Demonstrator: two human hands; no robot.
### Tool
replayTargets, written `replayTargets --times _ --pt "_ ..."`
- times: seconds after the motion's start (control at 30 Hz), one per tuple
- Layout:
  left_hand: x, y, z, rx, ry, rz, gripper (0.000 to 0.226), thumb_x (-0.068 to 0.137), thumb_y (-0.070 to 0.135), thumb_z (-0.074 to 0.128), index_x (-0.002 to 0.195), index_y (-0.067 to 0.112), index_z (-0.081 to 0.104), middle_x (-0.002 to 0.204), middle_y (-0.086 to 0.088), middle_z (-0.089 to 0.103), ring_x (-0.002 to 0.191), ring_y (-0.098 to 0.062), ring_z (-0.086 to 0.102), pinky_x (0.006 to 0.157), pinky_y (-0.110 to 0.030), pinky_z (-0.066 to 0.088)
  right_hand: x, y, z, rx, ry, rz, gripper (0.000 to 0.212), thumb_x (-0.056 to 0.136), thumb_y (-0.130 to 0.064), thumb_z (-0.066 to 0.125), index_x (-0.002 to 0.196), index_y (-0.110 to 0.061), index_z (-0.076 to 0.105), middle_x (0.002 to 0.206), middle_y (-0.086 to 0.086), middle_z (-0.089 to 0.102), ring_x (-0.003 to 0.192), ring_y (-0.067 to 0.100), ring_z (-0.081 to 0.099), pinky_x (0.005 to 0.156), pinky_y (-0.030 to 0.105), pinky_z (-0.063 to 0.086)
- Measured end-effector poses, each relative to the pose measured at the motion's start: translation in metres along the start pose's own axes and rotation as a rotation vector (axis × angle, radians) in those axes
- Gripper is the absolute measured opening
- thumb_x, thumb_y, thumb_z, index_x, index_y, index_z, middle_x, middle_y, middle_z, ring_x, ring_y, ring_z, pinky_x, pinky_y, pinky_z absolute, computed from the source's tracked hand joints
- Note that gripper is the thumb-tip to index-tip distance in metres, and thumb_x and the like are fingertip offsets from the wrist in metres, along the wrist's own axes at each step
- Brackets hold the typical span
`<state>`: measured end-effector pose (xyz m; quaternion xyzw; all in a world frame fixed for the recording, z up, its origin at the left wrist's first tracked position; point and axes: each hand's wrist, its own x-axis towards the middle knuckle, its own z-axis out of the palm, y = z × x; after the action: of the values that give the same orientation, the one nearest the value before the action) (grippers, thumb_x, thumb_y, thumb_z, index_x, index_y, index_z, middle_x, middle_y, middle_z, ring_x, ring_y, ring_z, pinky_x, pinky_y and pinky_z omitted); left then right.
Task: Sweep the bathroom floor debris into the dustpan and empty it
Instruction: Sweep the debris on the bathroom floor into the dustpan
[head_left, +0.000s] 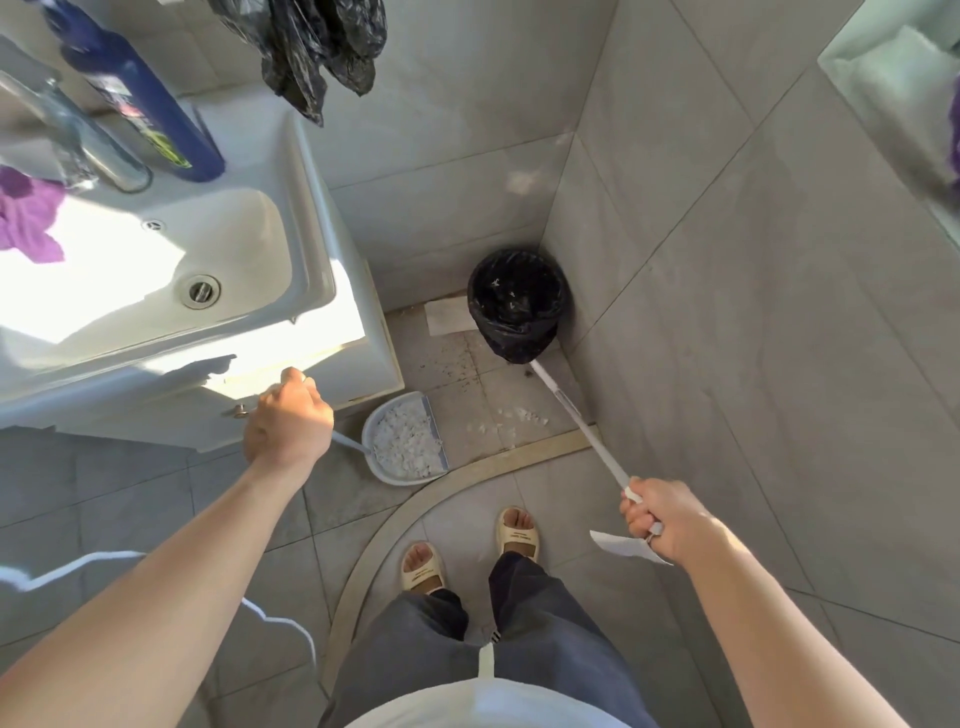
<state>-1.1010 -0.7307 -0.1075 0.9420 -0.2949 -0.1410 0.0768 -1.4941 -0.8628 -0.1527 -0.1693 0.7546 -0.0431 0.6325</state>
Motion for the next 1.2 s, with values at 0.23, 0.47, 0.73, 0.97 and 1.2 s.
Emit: replayTargets --times 0.23,0.47,0.73,0.97,1.2 --pt "0.013 -0.026 0.015 -0.049 0.002 -0.054 0.021 0.101 0.02 0.036 0.1 0.004 0.05 0.098 -0.027 0.063 0.089 -0.049 0.06 0.07 -0.045 0.047 0.001 0.048 0.072 0.007 -0.039 0.153 0.021 0.099 -0.007 0.031 0.098 0.0 0.05 0.062 0.009 0.042 0.032 0.007 0.029 0.029 0.014 0.021" --pt "0.027 -0.039 0.012 -0.097 0.037 0.011 0.023 0.1 0.014 0.036 0.097 -0.001 0.052 0.09 -0.026 0.063 0.082 -0.045 0.059 0.06 -0.04 0.038 -0.027 0.044 0.093 0.036 -0.131 0.159 0.02 0.103 -0.014 0.04 0.099 0.0 0.053 0.061 0.008 0.047 0.032 0.005 0.031 0.026 0.015 0.023" --pt "0.027 -0.04 0.011 -0.125 0.027 0.036 0.019 0.1 0.013 0.037 0.099 0.0 0.051 0.091 -0.023 0.064 0.083 -0.043 0.061 0.06 -0.038 0.035 -0.033 0.053 0.119 -0.041 -0.064 0.114 0.021 0.102 -0.01 0.035 0.09 -0.002 0.05 0.062 0.008 0.043 0.031 0.005 0.03 0.027 0.014 0.02" --pt "0.032 -0.043 0.014 -0.132 0.014 0.04 0.018 0.098 0.014 0.037 0.1 0.002 0.051 0.088 -0.019 0.063 0.08 -0.04 0.062 0.059 -0.036 0.039 -0.043 0.057 0.148 0.087 -0.239 0.278 0.028 0.106 -0.021 0.035 0.095 0.0 0.05 0.058 0.004 0.043 0.032 0.004 0.031 0.026 0.014 0.023" --pt "0.031 -0.042 0.012 -0.135 -0.002 0.042 0.017 0.098 0.011 0.038 0.103 0.001 0.051 0.086 -0.017 0.059 0.083 -0.04 0.061 0.06 -0.037 0.037 -0.072 0.048 0.116 0.099 -0.219 0.178 0.029 0.107 -0.023 0.035 0.096 -0.002 0.051 0.056 0.004 0.044 0.031 0.003 0.029 0.025 0.013 0.021"
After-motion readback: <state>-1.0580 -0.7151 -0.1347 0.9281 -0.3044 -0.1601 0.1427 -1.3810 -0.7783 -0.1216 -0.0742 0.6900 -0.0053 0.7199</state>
